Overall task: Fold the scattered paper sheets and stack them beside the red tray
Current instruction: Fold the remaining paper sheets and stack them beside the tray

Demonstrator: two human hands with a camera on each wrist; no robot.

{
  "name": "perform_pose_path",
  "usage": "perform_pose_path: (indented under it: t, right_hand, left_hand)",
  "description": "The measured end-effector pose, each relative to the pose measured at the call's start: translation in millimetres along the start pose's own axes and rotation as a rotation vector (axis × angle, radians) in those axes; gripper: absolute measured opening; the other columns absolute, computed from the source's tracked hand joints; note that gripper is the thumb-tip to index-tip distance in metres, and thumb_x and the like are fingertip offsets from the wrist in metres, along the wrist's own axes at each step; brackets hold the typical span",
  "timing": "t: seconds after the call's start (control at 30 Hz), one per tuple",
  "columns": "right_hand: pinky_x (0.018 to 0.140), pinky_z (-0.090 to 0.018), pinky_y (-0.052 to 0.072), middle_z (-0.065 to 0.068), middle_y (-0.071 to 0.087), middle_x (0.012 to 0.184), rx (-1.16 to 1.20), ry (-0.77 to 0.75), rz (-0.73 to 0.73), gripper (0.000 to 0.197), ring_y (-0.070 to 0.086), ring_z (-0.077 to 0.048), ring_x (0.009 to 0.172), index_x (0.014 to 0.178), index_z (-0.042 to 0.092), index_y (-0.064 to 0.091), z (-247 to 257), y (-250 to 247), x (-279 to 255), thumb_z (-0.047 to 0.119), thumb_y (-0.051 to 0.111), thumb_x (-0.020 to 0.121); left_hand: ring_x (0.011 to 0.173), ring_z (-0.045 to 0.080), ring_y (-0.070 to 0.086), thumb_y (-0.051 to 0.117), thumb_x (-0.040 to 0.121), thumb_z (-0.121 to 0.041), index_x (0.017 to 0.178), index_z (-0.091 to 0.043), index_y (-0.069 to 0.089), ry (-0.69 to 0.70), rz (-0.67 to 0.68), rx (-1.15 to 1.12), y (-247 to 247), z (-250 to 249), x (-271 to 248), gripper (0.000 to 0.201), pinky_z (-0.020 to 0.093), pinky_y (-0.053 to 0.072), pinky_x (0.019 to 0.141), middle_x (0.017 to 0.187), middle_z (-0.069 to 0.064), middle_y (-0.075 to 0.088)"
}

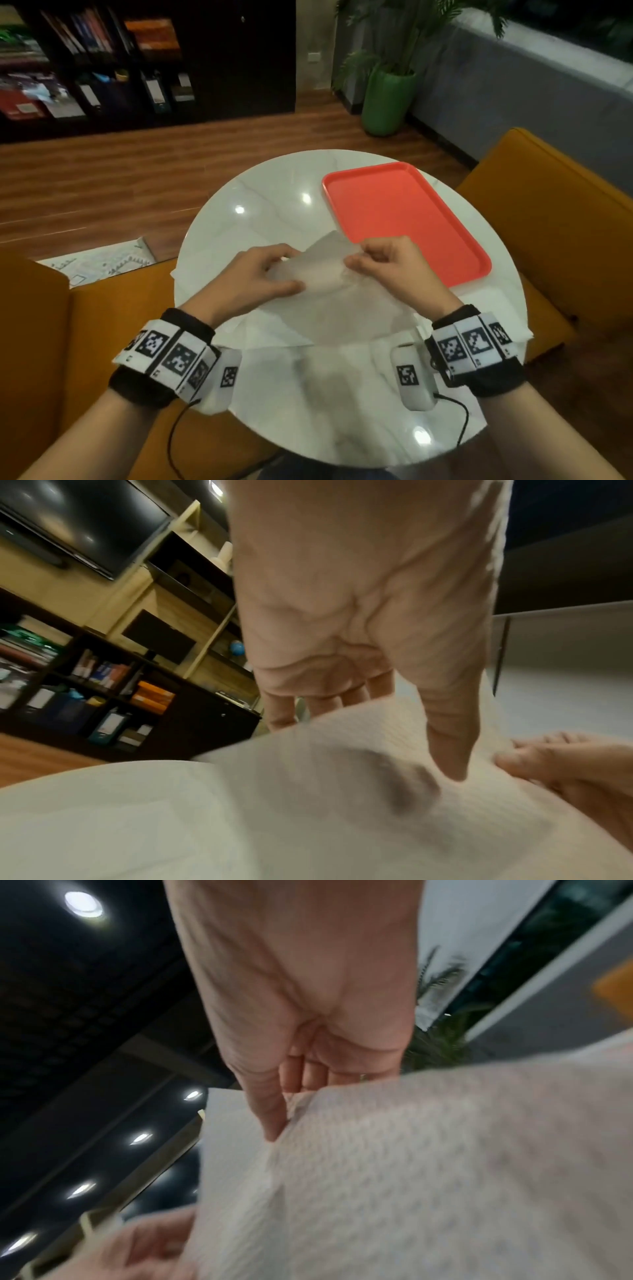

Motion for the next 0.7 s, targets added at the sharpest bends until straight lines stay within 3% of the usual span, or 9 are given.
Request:
perform_pose_path:
  t: [0.1,0.23,0.3,0.37,0.43,0.5,0.6,0.7]
  right_hand:
    - [0.048,-0.015,0.046,0.002,0.071,0.068,0.218,0.234,0.005,0.009,0.063,-0.005,0.052,0.087,0.004,0.069,-31,-4,3,0.01,0.063,0.089]
    - [0.068,-0.028,0.051,-0.011,0.072,0.095,0.2,0.424,0.038,0.014,0.066,-0.018,0.073,0.1,0.006,0.067,-90,5,13,0.012,0.066,0.087]
    - [0.061,-0.024,0.045,-0.014,0.067,0.094,0.081,0.488,0.062,0.015,0.058,-0.018,0.071,0.1,0.003,0.066,-112,15,16,0.011,0.064,0.088]
    - [0.059,-0.021,0.043,-0.011,0.063,0.087,-0.052,0.518,0.08,0.019,0.055,-0.015,0.069,0.098,-0.004,0.065,-128,25,17,0.011,0.064,0.086]
    - [0.073,-0.03,0.052,-0.008,0.068,0.09,-0.109,0.525,0.072,0.021,0.062,-0.019,0.079,0.097,-0.004,0.066,-143,30,17,0.012,0.068,0.083]
    - [0.085,-0.039,0.053,-0.009,0.071,0.095,-0.118,0.53,0.05,0.02,0.066,-0.023,0.089,0.097,0.0,0.068,-152,33,14,0.013,0.07,0.081]
    - [0.079,-0.029,0.05,-0.003,0.07,0.09,-0.174,0.5,-0.017,0.018,0.064,-0.015,0.081,0.096,0.006,0.07,-157,33,4,0.013,0.072,0.08]
    - [0.077,-0.025,0.05,0.0,0.069,0.084,-0.19,0.484,-0.051,0.01,0.062,-0.012,0.078,0.086,0.008,0.07,-165,32,-9,0.013,0.075,0.079]
  left_hand:
    - [0.086,0.011,0.066,0.075,0.08,-0.027,0.106,-0.029,0.067,-0.127,-0.062,-0.002,-4,27,-4,0.027,0.028,0.054,0.079,0.091,-0.003,0.07]
    - [0.083,0.008,0.067,0.073,0.083,-0.019,0.095,-0.02,0.072,-0.23,-0.138,-0.202,10,62,-5,0.012,0.025,0.051,0.078,0.092,-0.003,0.073]
    - [0.081,0.012,0.069,0.073,0.083,-0.02,0.091,-0.019,0.073,-0.271,-0.163,-0.226,21,79,0,0.008,0.032,0.054,0.078,0.089,-0.001,0.074]
    - [0.085,0.024,0.069,0.075,0.081,-0.023,0.089,-0.022,0.074,-0.31,-0.199,-0.231,32,96,6,0.009,0.043,0.055,0.085,0.09,0.002,0.074]
    - [0.088,0.031,0.068,0.076,0.077,-0.028,0.087,-0.027,0.074,-0.323,-0.225,-0.238,41,111,10,0.009,0.047,0.053,0.088,0.092,0.001,0.073]
    - [0.086,0.027,0.066,0.076,0.078,-0.027,0.083,-0.031,0.076,-0.308,-0.242,-0.245,48,116,10,0.007,0.041,0.051,0.086,0.091,-0.003,0.074]
    - [0.087,0.018,0.063,0.078,0.078,-0.024,0.084,-0.029,0.077,-0.274,-0.244,-0.299,56,111,-1,0.008,0.029,0.049,0.083,0.093,-0.004,0.073]
    - [0.086,0.012,0.06,0.079,0.076,-0.024,0.085,-0.028,0.078,-0.219,-0.169,-0.25,68,107,-20,0.01,0.025,0.046,0.08,0.091,-0.002,0.07]
Point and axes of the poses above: each hand's wrist, its own x-axis towards the middle knuckle, its own y-axis out of the palm, z = x × y, the point moved 2 cm from there along x, towards the middle knuckle
